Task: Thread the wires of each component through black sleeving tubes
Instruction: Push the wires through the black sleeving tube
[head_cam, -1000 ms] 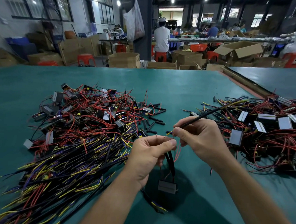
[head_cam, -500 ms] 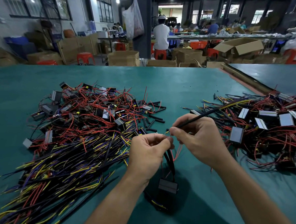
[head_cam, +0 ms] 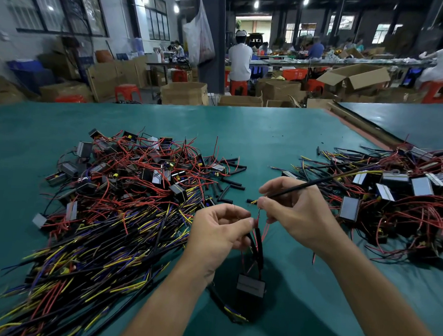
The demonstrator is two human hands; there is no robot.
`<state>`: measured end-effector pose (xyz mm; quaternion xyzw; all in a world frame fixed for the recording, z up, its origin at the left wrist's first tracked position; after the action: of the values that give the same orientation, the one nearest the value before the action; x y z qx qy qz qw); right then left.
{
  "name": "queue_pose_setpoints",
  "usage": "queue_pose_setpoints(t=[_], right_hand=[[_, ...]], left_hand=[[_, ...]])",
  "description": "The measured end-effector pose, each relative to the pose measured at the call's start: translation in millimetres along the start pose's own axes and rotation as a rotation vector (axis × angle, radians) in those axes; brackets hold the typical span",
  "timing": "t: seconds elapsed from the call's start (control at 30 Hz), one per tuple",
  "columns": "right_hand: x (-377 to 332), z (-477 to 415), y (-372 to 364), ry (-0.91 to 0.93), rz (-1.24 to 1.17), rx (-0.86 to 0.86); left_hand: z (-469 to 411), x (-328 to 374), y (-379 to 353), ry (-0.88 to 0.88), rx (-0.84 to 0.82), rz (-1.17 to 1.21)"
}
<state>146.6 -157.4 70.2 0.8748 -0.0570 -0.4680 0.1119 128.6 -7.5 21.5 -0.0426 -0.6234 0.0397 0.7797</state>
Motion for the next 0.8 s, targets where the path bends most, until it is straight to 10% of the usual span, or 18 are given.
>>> queue_pose_setpoints(t=[0.8], right_hand=[[-2.9,1.8,-0.9,-0.033,-0.061,-0.082]], left_hand=[[-0.1,2.5,5.7,0.049,-0.034,0.102]])
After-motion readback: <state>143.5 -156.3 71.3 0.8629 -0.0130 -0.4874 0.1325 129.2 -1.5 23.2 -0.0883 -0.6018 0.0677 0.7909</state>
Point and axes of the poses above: each hand's wrist, its own z-axis away from the middle knuckle, its own y-axis out of the back of the hand, x = y × z, the point moved 7 cm from there along -z, towards the middle knuckle, and after that the axes turned 13 degrees about y, right-handed, at the moved point
